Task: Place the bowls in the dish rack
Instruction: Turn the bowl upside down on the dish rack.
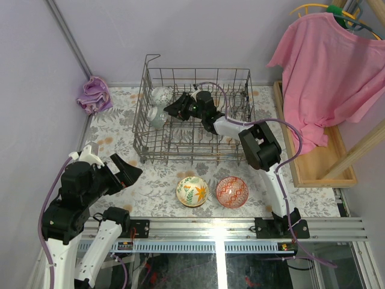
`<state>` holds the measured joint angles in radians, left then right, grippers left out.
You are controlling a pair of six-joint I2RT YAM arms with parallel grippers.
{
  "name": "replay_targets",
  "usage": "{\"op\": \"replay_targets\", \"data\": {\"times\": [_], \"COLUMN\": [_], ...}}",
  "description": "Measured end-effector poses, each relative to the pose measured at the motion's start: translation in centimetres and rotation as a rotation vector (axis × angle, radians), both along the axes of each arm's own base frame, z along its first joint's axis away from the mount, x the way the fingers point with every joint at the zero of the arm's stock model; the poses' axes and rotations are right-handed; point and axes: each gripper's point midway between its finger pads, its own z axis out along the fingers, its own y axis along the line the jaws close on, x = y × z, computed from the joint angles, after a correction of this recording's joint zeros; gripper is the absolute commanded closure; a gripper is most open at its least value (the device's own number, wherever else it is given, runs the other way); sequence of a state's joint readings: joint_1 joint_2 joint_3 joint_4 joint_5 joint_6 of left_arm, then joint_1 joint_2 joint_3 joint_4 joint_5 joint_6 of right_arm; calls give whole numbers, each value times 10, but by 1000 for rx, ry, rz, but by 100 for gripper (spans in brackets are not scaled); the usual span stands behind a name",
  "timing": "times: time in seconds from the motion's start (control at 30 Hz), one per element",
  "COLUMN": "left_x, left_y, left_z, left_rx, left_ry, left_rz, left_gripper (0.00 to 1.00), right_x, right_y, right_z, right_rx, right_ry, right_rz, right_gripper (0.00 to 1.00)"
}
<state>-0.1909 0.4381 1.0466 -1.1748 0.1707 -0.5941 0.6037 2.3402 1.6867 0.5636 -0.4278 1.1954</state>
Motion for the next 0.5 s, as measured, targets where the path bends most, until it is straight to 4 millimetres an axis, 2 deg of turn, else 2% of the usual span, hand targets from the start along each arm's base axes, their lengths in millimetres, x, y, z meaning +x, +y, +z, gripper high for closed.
{"op": "replay_targets", "data": {"times": [0.5], "left_x": [0], "left_y": [0], "left_z": [-4], "left_rx": [2], "left_ry": [11], "left_rz": [0], "left_gripper": [0], "right_x": [7], "right_y": [-3], "right_z": [3], "right_rx": [-135], "right_ry": [-12], "right_rz": [-11], "right_gripper": [50]}}
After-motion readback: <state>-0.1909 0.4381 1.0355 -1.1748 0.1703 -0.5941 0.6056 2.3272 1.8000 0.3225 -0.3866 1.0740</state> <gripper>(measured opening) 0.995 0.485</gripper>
